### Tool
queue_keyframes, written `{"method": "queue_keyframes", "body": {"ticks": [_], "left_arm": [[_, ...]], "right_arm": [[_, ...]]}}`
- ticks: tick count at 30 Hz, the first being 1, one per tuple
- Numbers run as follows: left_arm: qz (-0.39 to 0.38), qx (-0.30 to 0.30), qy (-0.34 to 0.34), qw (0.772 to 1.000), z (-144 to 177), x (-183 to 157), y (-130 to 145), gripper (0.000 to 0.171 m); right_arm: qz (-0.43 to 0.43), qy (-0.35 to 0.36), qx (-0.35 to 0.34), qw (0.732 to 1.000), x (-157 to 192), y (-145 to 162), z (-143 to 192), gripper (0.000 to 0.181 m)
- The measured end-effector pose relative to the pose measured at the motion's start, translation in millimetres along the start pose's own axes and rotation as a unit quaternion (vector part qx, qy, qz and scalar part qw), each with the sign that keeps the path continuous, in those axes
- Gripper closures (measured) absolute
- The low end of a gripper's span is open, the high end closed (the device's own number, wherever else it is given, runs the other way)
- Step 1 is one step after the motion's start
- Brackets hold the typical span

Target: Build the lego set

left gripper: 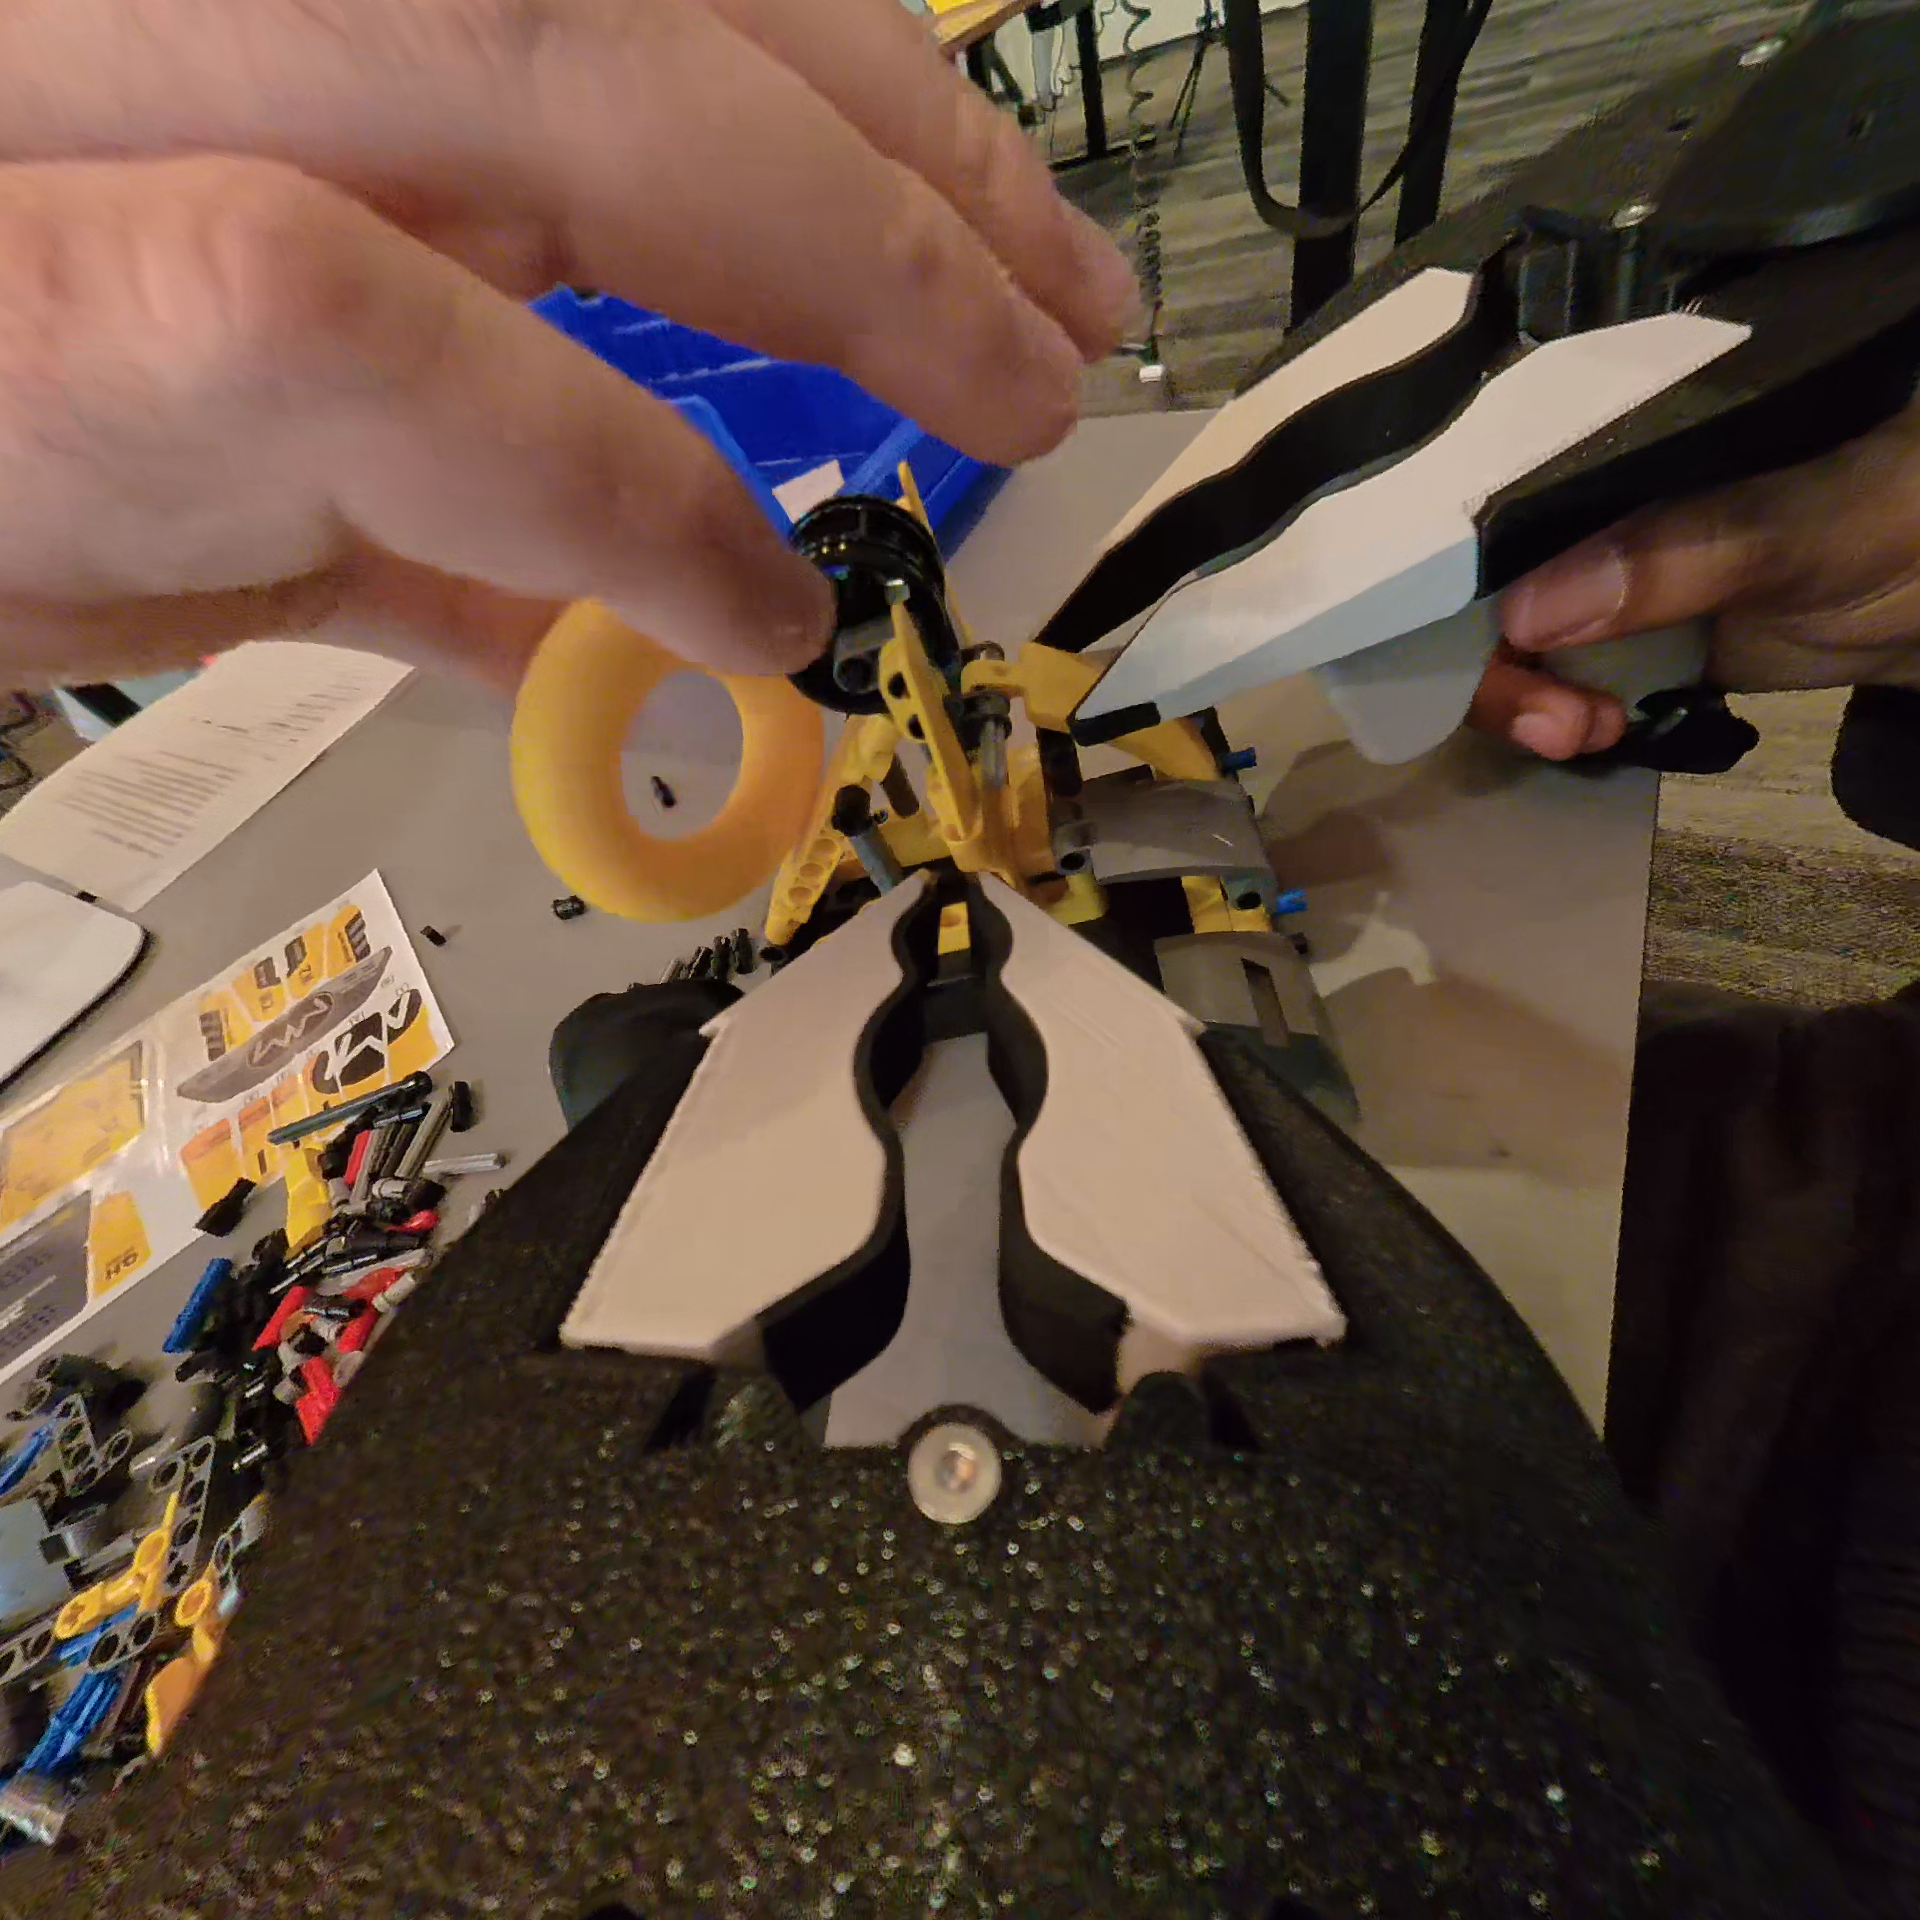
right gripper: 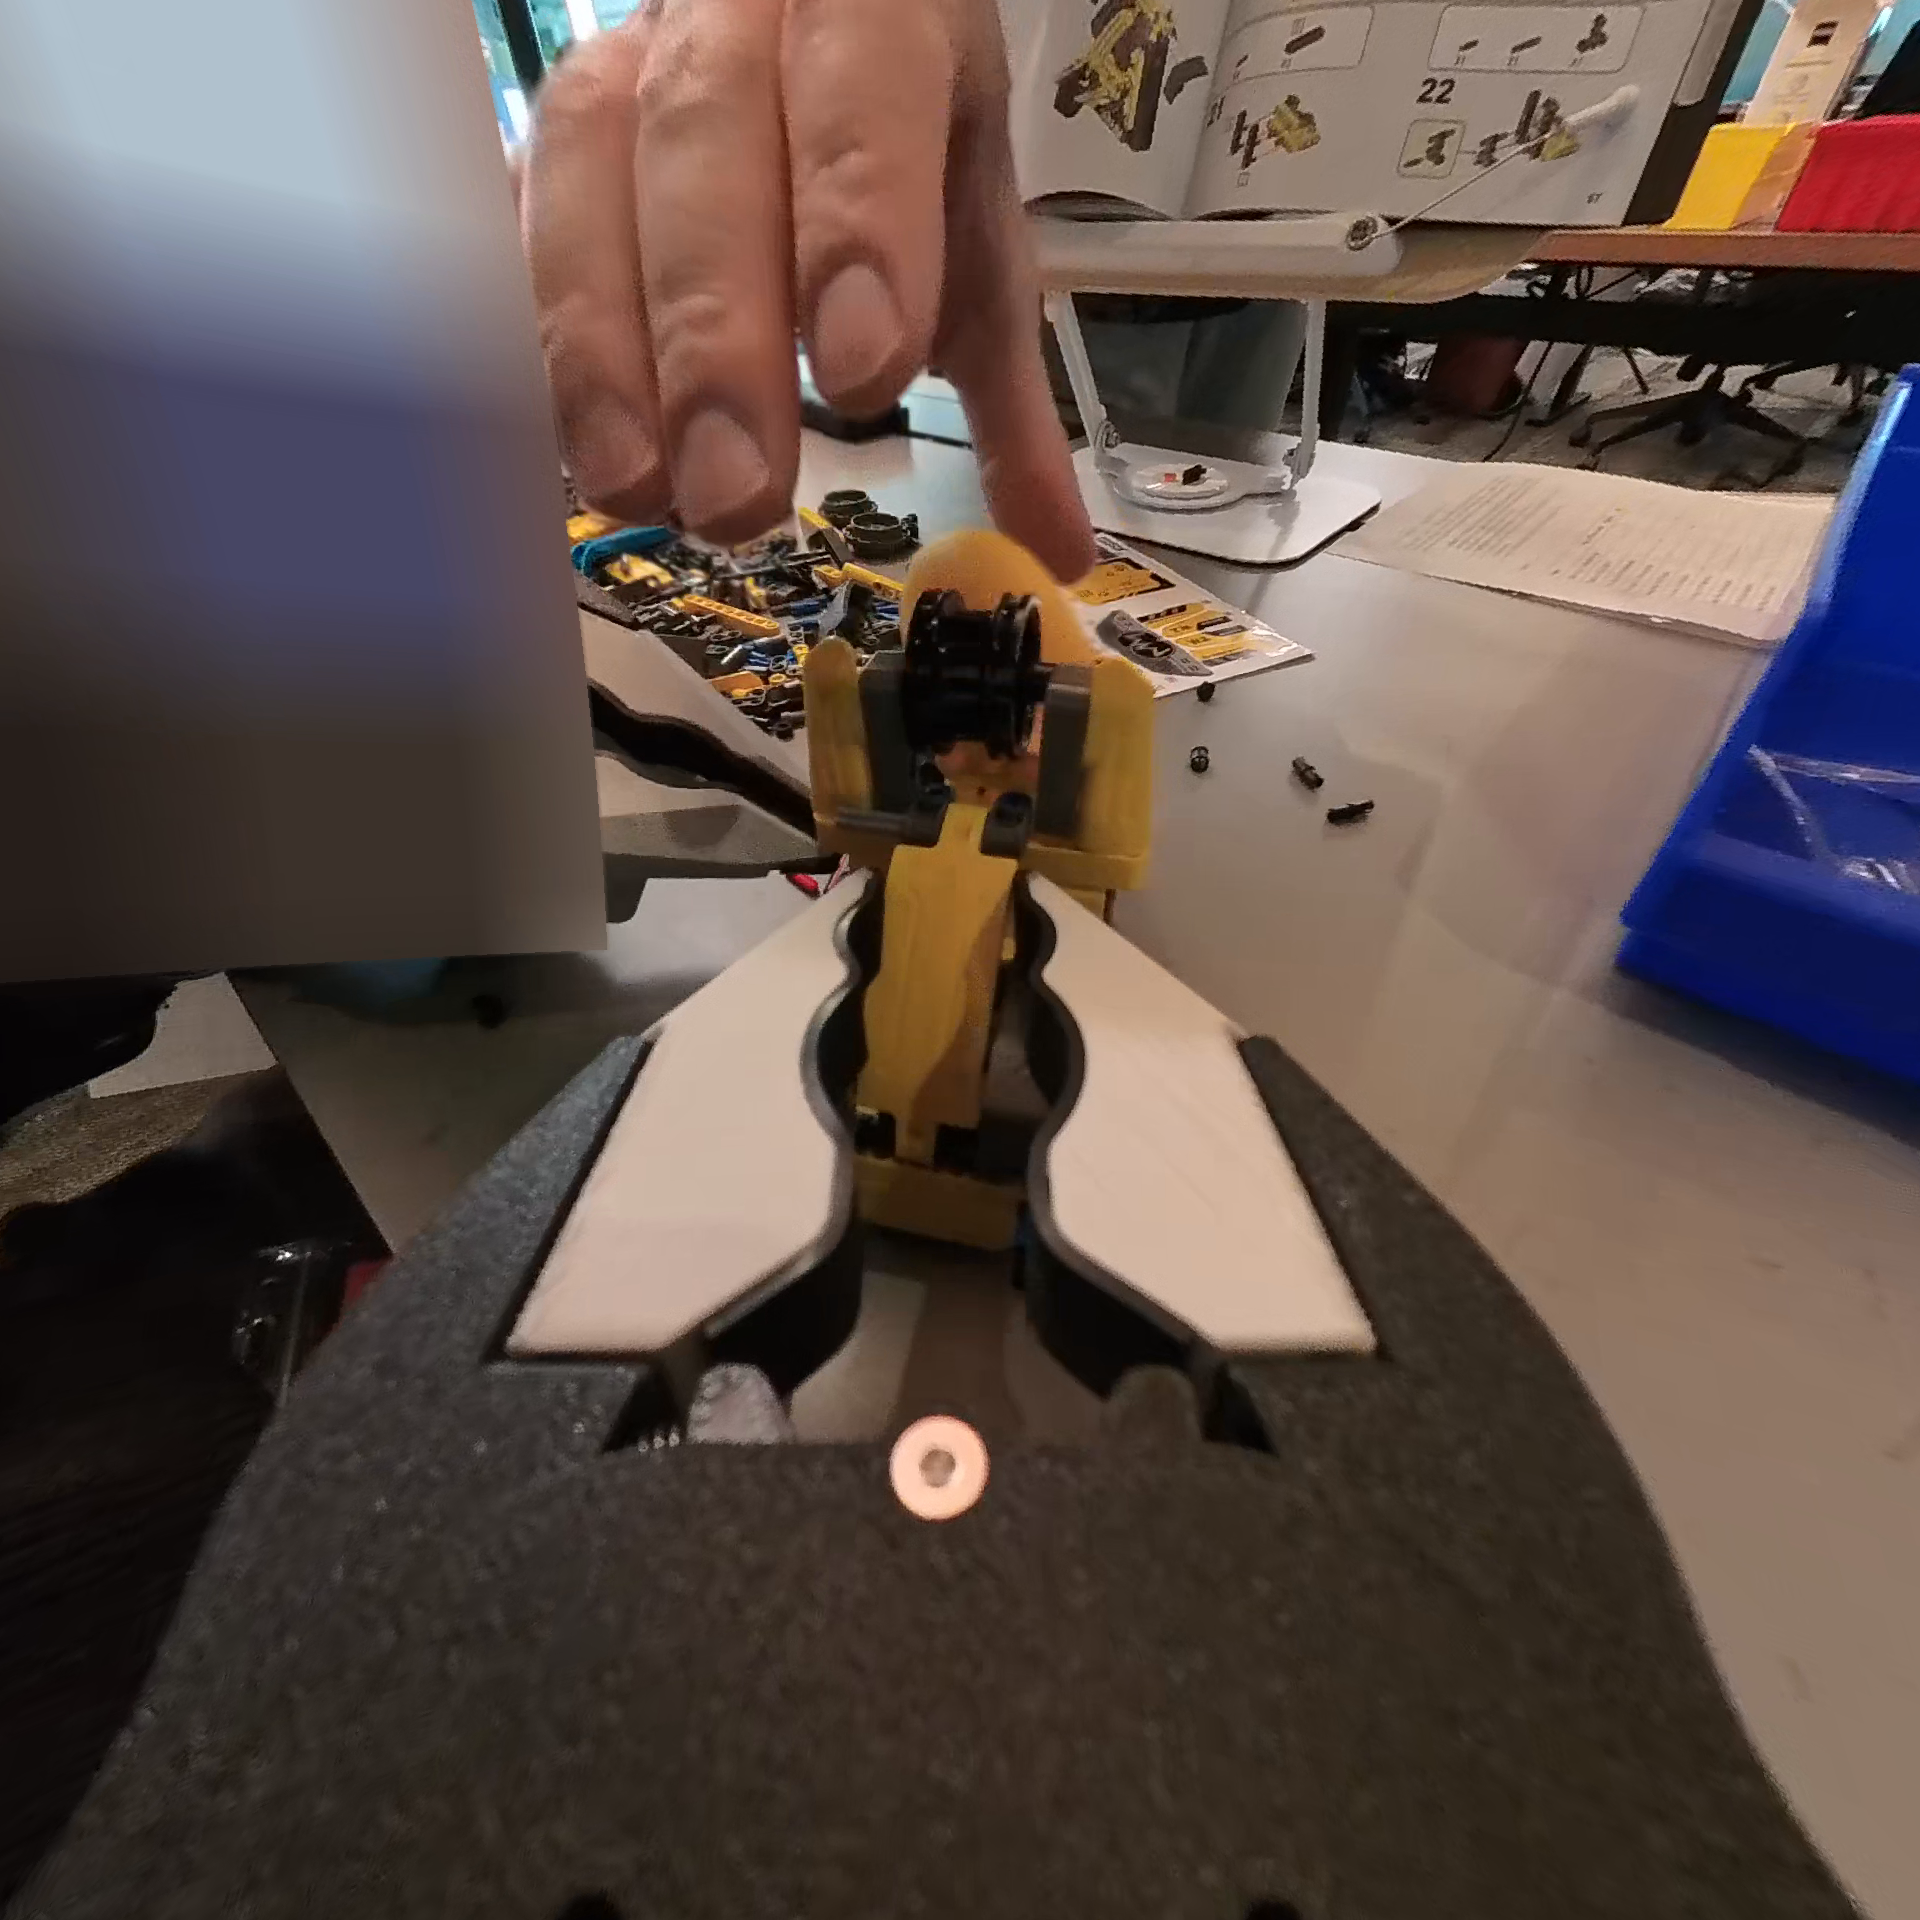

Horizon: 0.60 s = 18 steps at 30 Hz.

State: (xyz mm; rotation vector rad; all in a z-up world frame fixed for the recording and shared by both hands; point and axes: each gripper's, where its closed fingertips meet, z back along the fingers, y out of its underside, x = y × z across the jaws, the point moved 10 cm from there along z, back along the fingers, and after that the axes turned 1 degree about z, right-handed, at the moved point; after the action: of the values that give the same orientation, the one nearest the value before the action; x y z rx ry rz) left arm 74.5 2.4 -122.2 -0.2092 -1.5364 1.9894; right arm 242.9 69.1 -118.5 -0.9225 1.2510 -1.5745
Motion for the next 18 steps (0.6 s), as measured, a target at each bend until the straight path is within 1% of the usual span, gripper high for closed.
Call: {"method": "queue_keyframes", "body": {"ticks": [5, 18], "left_arm": [[-0.007, 0.0, -0.008, 1.0, 0.1, -1.3, 0.0, 0.168], [0.01, -0.001, 0.0, 1.0, 0.3, 2.3, 0.2, 0.163]], "right_arm": [[0.004, 0.004, 0.003, 1.0, 0.8, 0.1, -0.7, 0.157], [0.007, 0.006, 0.003, 1.0, 1.1, 0.2, -0.7, 0.157]]}}
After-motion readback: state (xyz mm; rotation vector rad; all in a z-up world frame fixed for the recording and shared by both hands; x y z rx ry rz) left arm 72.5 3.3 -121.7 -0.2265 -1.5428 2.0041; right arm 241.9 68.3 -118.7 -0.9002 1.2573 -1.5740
